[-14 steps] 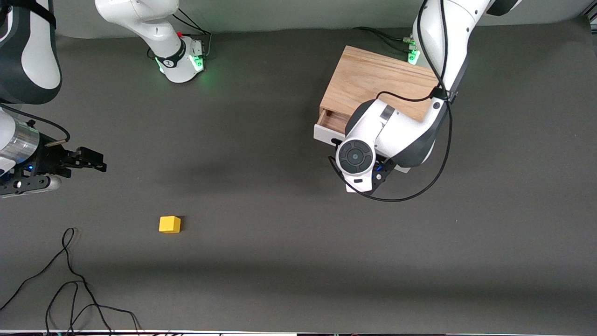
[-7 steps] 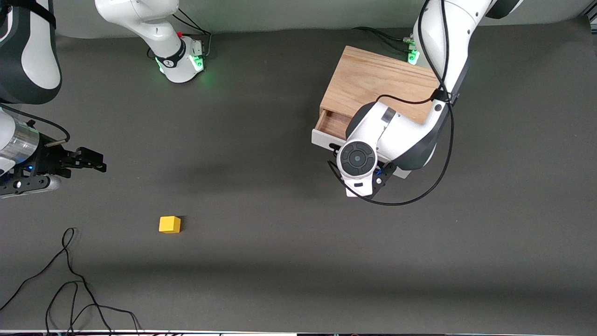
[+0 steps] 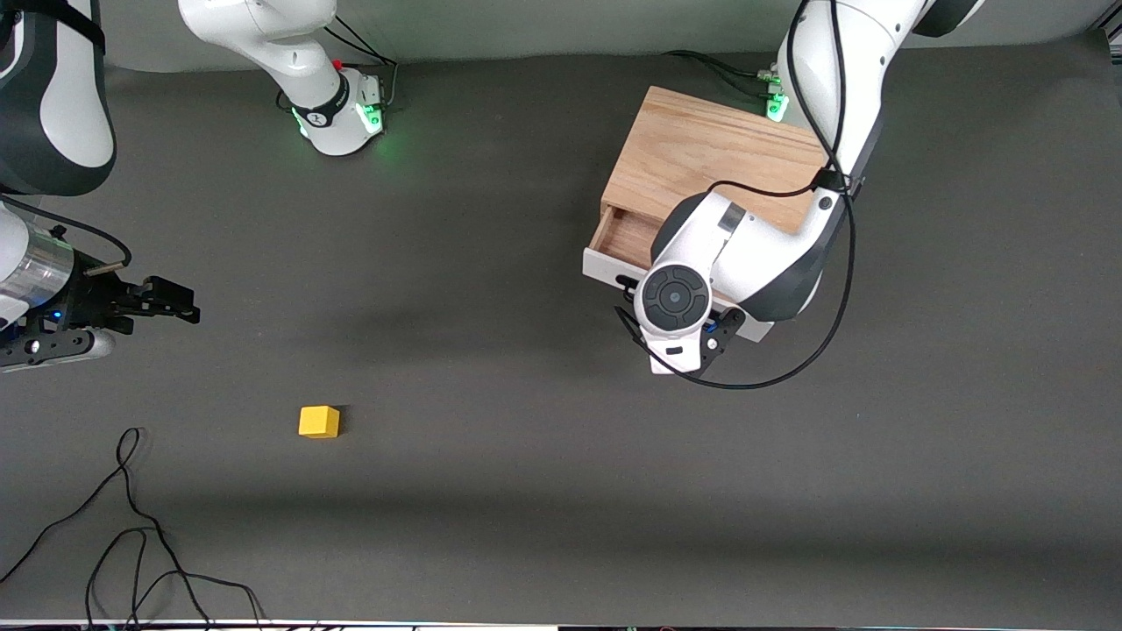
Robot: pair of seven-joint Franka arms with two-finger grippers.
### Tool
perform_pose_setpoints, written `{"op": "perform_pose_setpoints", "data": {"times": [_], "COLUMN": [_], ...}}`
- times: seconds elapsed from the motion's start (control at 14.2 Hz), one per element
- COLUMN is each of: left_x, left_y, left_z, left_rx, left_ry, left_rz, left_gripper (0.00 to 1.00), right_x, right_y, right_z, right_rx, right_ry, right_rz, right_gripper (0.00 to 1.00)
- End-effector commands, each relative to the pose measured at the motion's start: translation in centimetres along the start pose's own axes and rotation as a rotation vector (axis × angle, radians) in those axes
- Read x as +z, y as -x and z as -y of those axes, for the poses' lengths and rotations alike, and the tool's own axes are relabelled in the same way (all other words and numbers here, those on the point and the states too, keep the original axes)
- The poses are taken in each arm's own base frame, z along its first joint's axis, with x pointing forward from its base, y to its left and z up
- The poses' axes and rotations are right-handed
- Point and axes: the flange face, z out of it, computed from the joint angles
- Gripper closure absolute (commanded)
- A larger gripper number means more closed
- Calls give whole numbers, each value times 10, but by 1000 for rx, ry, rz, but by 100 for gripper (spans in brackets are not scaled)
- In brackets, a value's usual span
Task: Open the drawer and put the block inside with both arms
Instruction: 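Pull the drawer handle outward with the left gripper to open the drawer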
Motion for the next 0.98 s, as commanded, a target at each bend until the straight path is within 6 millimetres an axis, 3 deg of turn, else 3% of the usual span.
{"op": "perform_pose_setpoints", "data": {"times": [0.0,0.35,0.42,0.49,0.56,0.63,0.91], "left_x": [-61,-60,-61,-62,-61,-62,-65], "left_y": [-16,-15,-17,-16,-17,-17,-22], "left_z": [-28,-30,-30,-30,-30,-30,-28], "left_rx": [17,18,17,17,18,19,13], "left_ry": [244,249,250,252,250,251,253], "left_rz": [-46,-46,-46,-46,-46,-48,-50], "left_gripper": [100,100,96,57,6,0,0], "right_x": [-3,-3,-3,-3,-3,-3,-3], "right_y": [0,-1,-1,-1,-1,-1,-1], "right_z": [-2,-2,-1,-2,-2,-1,-2], "right_rx": [-21,-21,-22,-19,-21,-21,-19], "right_ry": [-16,-16,-16,-16,-16,-16,-16], "right_rz": [-16,-16,-16,-16,-16,-16,-16], "right_gripper": [0,0,0,0,0,0,0]}}
